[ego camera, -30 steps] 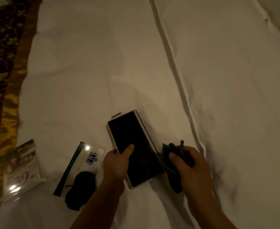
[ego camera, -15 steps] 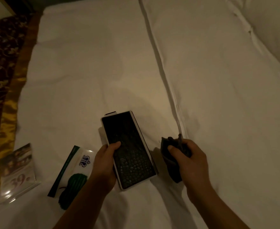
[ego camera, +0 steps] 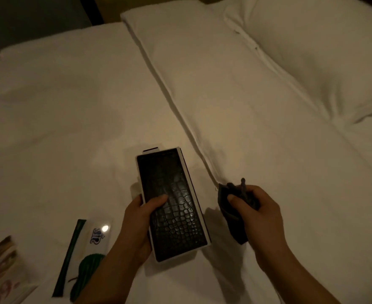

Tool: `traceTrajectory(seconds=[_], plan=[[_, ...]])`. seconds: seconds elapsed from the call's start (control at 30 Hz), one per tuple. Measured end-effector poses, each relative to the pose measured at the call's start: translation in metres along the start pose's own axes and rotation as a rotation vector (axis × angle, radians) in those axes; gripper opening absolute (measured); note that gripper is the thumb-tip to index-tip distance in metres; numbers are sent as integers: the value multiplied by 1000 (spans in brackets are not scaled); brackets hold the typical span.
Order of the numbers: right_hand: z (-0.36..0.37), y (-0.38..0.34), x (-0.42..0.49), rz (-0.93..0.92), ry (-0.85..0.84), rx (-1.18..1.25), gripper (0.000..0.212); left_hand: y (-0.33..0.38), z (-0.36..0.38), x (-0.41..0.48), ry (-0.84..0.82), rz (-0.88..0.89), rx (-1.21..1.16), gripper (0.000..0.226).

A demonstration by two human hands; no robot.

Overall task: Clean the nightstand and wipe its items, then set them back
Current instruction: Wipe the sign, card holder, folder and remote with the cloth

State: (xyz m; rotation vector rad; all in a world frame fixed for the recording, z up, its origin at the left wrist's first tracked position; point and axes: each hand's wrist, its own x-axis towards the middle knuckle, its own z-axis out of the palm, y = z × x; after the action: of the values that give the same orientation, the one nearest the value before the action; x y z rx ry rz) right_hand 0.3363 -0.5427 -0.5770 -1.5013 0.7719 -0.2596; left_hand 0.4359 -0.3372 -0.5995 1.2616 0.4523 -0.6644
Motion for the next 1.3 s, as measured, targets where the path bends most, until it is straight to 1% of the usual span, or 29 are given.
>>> traceTrajectory(seconds=[0.17, 0.3, 0.47, 0.57, 0.73, 0.8, 0.9, 1.1, 1.3], plan=[[-28, 8, -38, -9, 115, 25, 17, -10, 11, -19, -152, -14, 115, 56], [-58, 13, -68, -9, 207, 39, 15, -27, 30, -35, -258, -78, 138, 55], [-97, 20, -98, 11, 327, 39, 13, -51, 61, -56, -320, -117, 234, 50], [-125, 22, -110, 30, 400, 43, 13, -68, 82, -68, -362, -136, 322, 51], [-183, 33, -133, 33, 513, 67, 13, -106, 128, -89, -480, -197, 420, 44], [-206, 42, -143, 50, 555, 85, 13, -121, 148, -100, -519, -215, 458, 45], [-241, 57, -157, 70, 617, 134, 13, -144, 177, -115, -543, -234, 496, 51], [-313, 80, -194, 100, 695, 225, 11, -194, 235, -146, -559, -263, 557, 51], [-402, 98, -244, 133, 769, 205, 17, -255, 301, -191, -638, -299, 604, 50]])
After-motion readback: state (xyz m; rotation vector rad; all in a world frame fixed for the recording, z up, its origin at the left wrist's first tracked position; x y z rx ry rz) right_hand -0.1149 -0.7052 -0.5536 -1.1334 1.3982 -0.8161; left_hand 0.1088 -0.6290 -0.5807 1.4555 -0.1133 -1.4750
